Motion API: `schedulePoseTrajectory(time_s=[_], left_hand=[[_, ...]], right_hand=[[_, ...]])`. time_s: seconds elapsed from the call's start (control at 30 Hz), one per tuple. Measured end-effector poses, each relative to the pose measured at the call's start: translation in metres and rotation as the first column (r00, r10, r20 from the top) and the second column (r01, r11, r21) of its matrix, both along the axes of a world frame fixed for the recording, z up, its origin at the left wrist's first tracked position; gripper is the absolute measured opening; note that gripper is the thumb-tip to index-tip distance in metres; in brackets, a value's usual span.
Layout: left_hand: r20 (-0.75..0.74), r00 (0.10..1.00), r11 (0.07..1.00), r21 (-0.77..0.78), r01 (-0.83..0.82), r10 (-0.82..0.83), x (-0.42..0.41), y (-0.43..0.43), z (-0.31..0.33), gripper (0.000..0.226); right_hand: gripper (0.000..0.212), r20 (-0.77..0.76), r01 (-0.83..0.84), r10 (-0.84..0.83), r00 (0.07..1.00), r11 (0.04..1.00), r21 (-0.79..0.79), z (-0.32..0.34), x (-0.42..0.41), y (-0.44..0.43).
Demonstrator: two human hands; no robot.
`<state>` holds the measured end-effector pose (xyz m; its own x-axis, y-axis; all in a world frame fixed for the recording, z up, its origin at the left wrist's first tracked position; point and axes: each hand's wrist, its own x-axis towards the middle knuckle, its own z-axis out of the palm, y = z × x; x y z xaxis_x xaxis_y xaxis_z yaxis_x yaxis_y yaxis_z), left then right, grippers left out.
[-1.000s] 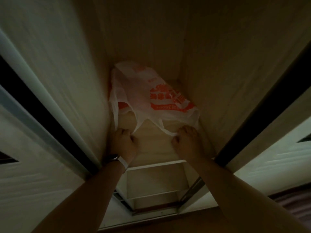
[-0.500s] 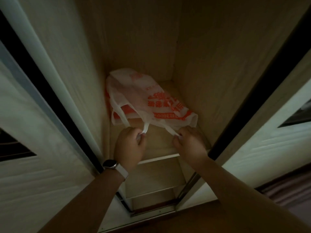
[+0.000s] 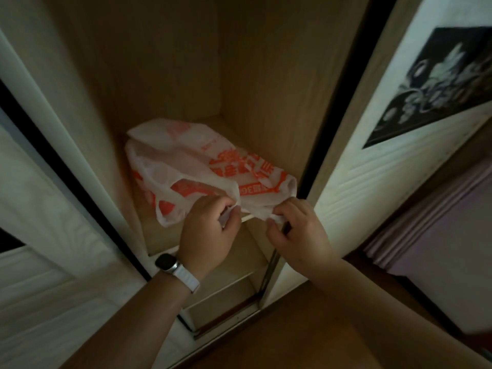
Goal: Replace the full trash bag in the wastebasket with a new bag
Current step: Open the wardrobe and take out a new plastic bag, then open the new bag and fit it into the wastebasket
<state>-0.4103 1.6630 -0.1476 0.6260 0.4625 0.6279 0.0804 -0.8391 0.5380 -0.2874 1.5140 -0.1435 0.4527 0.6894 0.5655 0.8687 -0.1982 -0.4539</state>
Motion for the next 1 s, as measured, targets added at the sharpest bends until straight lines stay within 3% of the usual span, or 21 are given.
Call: schedulePoseTrajectory(time_s=[0.5, 0.8, 1.0], left_hand=[[-0.014, 0.977, 0.975, 0.062, 0.215, -0.215, -0.001, -0.194, 0.049, 0.013], [-0.016, 0.914, 0.914, 0.005, 0.406, -0.406, 0.029, -0.361, 0.051, 0.018], [-0.021, 0.871, 0.868, -0.095, 0.487, -0.491, 0.065, -0.455, 0.038, 0.020]], right_hand=[[0.013, -0.073, 0.120, -0.110, 0.991, 0.981, 0.151, 0.035, -0.005, -0.204], [0.019, -0.109, 0.230, -0.215, 0.971, 0.962, 0.151, 0.034, 0.002, -0.386], [0.009, -0.106, 0.368, -0.355, 0.929, 0.917, 0.153, 0.033, 0.005, -0.494]])
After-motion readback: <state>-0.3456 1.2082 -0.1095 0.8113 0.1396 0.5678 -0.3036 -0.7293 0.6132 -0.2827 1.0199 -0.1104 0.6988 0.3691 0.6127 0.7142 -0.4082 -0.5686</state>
